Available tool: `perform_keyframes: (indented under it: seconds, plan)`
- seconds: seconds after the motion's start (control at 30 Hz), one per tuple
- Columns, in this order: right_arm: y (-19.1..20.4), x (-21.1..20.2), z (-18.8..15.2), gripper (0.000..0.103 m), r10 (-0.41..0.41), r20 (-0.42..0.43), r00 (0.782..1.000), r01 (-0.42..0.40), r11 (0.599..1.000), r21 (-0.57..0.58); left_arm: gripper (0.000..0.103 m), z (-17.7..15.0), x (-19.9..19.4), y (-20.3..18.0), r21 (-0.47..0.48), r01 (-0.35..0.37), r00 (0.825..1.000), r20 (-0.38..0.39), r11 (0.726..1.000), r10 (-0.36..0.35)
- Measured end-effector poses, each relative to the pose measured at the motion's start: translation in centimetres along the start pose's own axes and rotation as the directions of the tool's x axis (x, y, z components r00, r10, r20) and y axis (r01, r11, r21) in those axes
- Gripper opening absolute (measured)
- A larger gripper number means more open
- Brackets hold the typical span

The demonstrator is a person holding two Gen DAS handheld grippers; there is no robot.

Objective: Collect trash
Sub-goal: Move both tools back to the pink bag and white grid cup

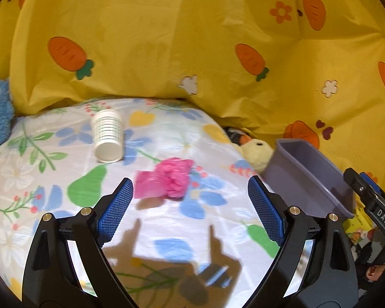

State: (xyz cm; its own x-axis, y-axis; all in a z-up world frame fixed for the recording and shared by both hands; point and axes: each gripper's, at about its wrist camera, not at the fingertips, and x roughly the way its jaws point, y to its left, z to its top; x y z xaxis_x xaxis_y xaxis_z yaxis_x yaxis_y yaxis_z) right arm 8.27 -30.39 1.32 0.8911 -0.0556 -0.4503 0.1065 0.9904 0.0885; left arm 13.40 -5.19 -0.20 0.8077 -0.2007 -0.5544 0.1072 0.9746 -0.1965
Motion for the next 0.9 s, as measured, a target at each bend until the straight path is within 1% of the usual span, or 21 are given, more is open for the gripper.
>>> perform_keyframes:
  seconds: [0.1,0.2,0.27,0.37,0.43,0.47,0.6,0.63,0.67,0.7,0.73,0.77,0.83,0.87,0.9]
  plan:
    - [3.6,1.1,-0.3,0.082,0.077,-0.038,0.996,-0.078,0.996,-0.044,0.089,0.3,-1.0,3.9,-0.049,-0.079,0.997,0.007,0.996,0.079]
    - [6.9,2.5,-0.6,0.082,0.136,-0.071,0.988,-0.142,0.986,-0.085,0.089,0.6,-2.1,7.6,-0.102,-0.161,0.986,0.017,0.982,0.164]
    - [8.8,3.7,-0.7,0.082,0.163,-0.093,0.982,-0.172,0.980,-0.101,0.089,0.9,-2.8,9.6,-0.130,-0.220,0.974,0.023,0.967,0.225]
    - [11.3,5.4,-0.7,0.081,0.207,-0.128,0.970,-0.221,0.969,-0.111,0.089,1.4,-3.6,11.8,-0.151,-0.288,0.955,0.030,0.946,0.296]
    - [12.8,6.4,-0.5,0.081,0.218,-0.134,0.967,-0.235,0.964,-0.127,0.089,1.8,-4.1,12.9,-0.162,-0.322,0.942,0.037,0.933,0.332]
    - [13.5,7.0,-0.5,0.078,0.226,-0.143,0.964,-0.245,0.960,-0.134,0.089,2.1,-4.4,13.4,-0.170,-0.337,0.937,0.042,0.926,0.348]
    - [15.4,9.7,-0.8,0.073,0.236,-0.201,0.951,-0.265,0.955,-0.135,0.089,3.3,-4.8,15.0,-0.193,-0.395,0.909,0.056,0.898,0.412]
    - [15.7,10.4,-1.0,0.072,0.232,-0.216,0.948,-0.264,0.955,-0.135,0.089,3.6,-4.7,15.3,-0.198,-0.401,0.906,0.057,0.894,0.419]
    - [15.9,11.1,-1.3,0.069,0.230,-0.233,0.945,-0.265,0.955,-0.134,0.089,3.9,-4.5,15.6,-0.204,-0.400,0.906,0.056,0.893,0.419]
    - [16.0,11.8,-1.5,0.066,0.231,-0.250,0.940,-0.269,0.955,-0.128,0.089,4.3,-4.3,15.7,-0.209,-0.391,0.910,0.056,0.896,0.410]
    - [16.2,12.5,-1.7,0.064,0.233,-0.269,0.935,-0.273,0.954,-0.121,0.089,4.5,-4.0,15.7,-0.213,-0.369,0.919,0.058,0.904,0.389]
    - [16.2,13.2,-2.0,0.058,0.239,-0.289,0.927,-0.280,0.954,-0.111,0.089,4.8,-3.4,15.8,-0.219,-0.336,0.933,0.056,0.916,0.355]
    - [16.3,14.2,-2.6,0.051,0.261,-0.330,0.907,-0.306,0.948,-0.091,0.089,5.1,-2.2,15.4,-0.231,-0.292,0.951,0.039,0.928,0.308]
    - [16.4,14.6,-2.8,0.046,0.271,-0.344,0.899,-0.316,0.945,-0.083,0.089,5.3,-1.4,15.2,-0.231,-0.273,0.957,0.033,0.934,0.288]
    - [16.4,14.9,-3.0,0.038,0.285,-0.355,0.890,-0.332,0.940,-0.076,0.089,5.3,-0.5,14.8,-0.226,-0.256,0.963,0.029,0.940,0.269]
